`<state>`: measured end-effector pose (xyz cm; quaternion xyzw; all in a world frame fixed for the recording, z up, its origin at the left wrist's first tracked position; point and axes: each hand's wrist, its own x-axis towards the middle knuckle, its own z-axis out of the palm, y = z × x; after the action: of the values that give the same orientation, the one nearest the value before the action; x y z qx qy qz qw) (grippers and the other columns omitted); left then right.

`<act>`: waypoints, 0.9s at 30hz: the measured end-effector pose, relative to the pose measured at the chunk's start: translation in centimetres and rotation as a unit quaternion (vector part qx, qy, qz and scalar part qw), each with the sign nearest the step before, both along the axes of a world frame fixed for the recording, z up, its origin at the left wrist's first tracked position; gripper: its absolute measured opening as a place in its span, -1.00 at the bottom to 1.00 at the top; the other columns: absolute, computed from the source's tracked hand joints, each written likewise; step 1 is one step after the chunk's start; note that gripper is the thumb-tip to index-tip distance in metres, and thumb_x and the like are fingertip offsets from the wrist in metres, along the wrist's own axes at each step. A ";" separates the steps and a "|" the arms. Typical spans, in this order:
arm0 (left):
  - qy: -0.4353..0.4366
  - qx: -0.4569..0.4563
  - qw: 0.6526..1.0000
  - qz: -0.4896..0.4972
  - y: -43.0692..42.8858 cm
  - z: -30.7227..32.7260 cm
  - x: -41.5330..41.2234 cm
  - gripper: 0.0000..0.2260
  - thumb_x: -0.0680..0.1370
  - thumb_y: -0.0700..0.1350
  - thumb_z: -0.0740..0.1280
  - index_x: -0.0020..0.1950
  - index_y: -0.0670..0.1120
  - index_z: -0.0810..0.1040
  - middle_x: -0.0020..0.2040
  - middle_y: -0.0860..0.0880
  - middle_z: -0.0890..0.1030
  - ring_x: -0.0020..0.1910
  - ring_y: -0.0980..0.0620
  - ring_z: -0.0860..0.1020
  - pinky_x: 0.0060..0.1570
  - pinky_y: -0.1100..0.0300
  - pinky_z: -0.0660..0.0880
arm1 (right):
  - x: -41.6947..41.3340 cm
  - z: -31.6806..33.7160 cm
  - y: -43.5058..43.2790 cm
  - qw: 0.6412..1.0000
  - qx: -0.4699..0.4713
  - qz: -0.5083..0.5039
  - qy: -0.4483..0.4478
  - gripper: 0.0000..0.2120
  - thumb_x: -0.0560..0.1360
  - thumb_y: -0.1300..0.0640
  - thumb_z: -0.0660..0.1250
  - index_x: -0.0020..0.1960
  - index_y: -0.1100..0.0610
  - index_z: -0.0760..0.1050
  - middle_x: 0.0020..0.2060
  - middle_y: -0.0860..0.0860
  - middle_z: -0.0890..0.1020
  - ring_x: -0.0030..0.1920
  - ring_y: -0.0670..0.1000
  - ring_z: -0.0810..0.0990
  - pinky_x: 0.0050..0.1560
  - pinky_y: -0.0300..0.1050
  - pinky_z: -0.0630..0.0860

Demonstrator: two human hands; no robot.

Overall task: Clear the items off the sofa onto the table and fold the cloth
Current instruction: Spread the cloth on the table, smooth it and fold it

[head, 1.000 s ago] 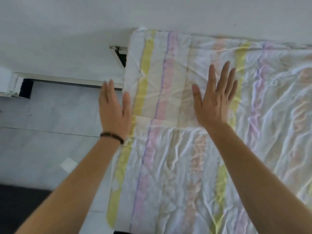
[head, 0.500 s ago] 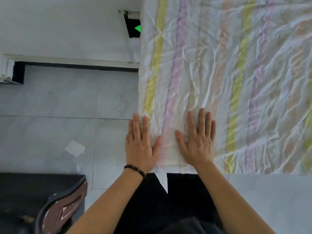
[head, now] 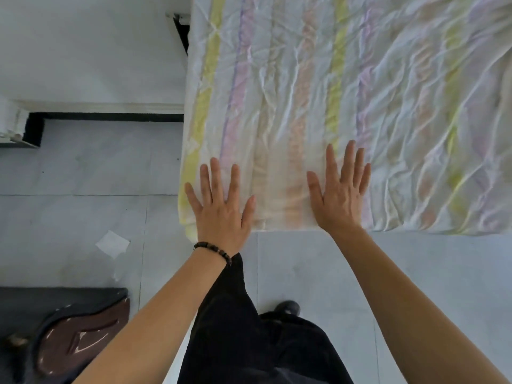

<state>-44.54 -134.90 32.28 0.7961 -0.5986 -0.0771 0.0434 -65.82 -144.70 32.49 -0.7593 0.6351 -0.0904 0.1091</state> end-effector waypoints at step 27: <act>-0.016 0.111 0.963 -0.244 -14.3 0.1 -34.5 -0.39 0.55 0.35 -0.28 0.55 0.15 -0.27 0.59 -0.10 -0.22 0.55 -0.18 -0.24 0.39 -0.40 -0.22 | -37.6 2.8 -10.7 0.896 0.134 -0.406 -0.117 -0.59 0.61 -0.11 0.19 0.32 0.13 0.41 0.22 0.11 0.49 0.24 0.16 0.43 0.19 0.05 0.40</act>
<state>-79.00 -149.23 32.41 0.6270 -0.7629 -0.1386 -0.0747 -103.41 -155.37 35.33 -0.3978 0.8767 -0.1292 0.2377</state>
